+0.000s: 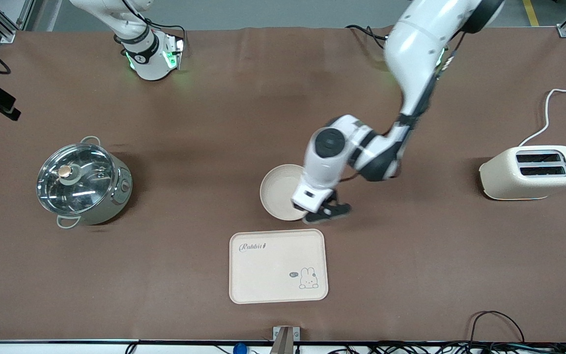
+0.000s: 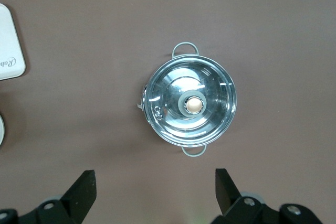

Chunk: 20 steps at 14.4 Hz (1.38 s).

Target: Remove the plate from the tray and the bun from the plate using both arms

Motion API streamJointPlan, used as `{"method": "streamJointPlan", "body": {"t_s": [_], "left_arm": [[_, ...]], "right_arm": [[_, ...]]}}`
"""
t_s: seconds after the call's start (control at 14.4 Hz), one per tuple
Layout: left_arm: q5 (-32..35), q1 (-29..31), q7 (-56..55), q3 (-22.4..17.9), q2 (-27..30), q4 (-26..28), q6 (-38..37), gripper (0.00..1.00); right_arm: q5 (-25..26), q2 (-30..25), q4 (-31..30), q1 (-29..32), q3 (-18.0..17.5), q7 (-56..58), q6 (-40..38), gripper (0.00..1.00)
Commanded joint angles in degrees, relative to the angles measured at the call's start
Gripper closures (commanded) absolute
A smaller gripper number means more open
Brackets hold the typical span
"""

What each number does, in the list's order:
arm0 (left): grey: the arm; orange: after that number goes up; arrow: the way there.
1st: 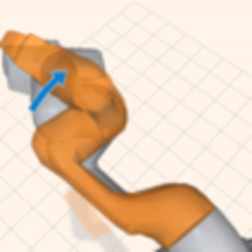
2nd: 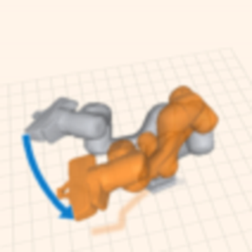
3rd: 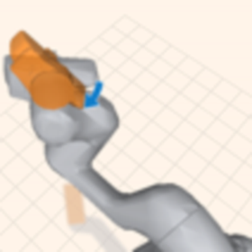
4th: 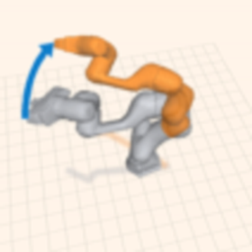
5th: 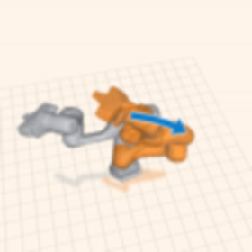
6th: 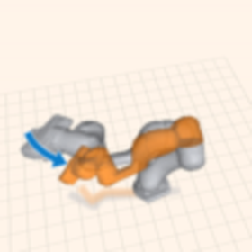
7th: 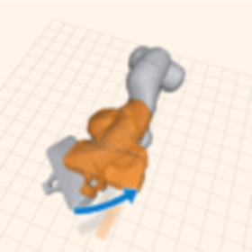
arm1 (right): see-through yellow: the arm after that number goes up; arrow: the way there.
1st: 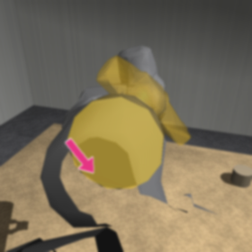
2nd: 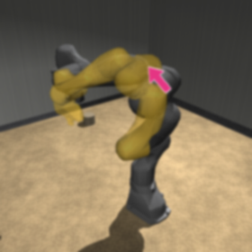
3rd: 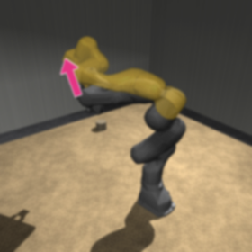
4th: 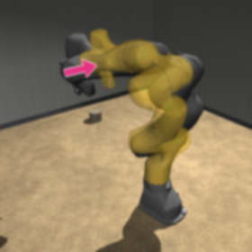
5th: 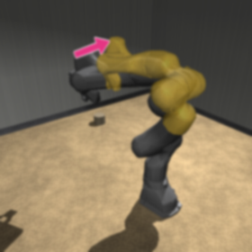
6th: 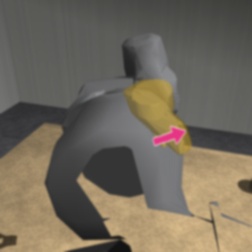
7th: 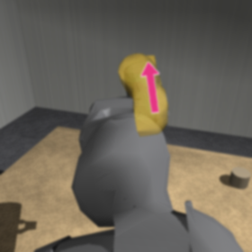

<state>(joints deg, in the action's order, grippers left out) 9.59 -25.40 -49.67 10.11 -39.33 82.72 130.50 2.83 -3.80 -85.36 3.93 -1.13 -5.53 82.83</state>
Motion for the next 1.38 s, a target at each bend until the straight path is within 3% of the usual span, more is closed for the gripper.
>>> {"method": "streamJointPlan", "body": {"t_s": [0.0, 0.35, 0.48, 0.55, 0.62, 0.69, 0.76, 0.9, 1.11, 1.32], "left_arm": [[-2.91, 10.78, 15.61, 3.85, 3.03, 3.92, -2.00, 1.00], [-3.00, 23.18, 32.69, 6.40, -0.73, 7.10, 0.01, 0.99], [-3.61, 24.61, 33.93, 7.03, -1.97, 6.92, 0.72, 0.91], [-3.96, 24.78, 34.02, 7.03, -1.89, 6.75, 0.72, 0.70], [-4.05, 24.87, 34.11, 7.03, -1.54, 6.84, 0.64, 0.39], [-4.05, 25.13, 34.28, 7.11, -1.10, 6.66, 0.29, 0.24], [-4.05, 25.83, 34.98, 7.20, -0.05, 6.66, 0.11, 0.00], [-4.05, 26.36, 37.61, 7.29, 4.33, 5.53, -3.91, 0.00], [-4.05, 27.33, 40.35, 7.47, 9.52, -2.72, -19.18, 0.00], [-4.05, 27.51, 40.09, 7.29, 14.97, -3.80, -24.76, 0.00]], "right_arm": [[0.60, -2.08, 0.28, 1.17, -0.28, 0.96, -2.94, 0.00], [0.51, -2.00, 0.45, 1.26, -0.28, 0.52, -3.12, 0.00], [0.86, -2.00, 0.45, 0.91, -0.63, 0.52, -3.38, 0.00], [0.77, -2.00, 0.45, 0.91, -0.63, 0.52, -3.29, 0.00], [0.68, -1.92, 0.45, 0.91, -0.63, 0.52, -3.29, 0.00], [0.60, -1.92, 0.45, 0.91, -0.63, 0.52, -3.20, 0.00], [0.60, -1.92, 0.45, 0.82, -0.63, 0.43, -3.20, 0.00], [0.60, -1.92, 0.45, 0.73, -0.72, 0.43, -3.29, 0.00], [0.51, -1.92, 0.45, 0.73, -0.63, 0.52, -3.47, 0.00], [0.51, -2.09, 0.45, 0.82, -0.63, 0.43, -3.99, 0.00]]}}
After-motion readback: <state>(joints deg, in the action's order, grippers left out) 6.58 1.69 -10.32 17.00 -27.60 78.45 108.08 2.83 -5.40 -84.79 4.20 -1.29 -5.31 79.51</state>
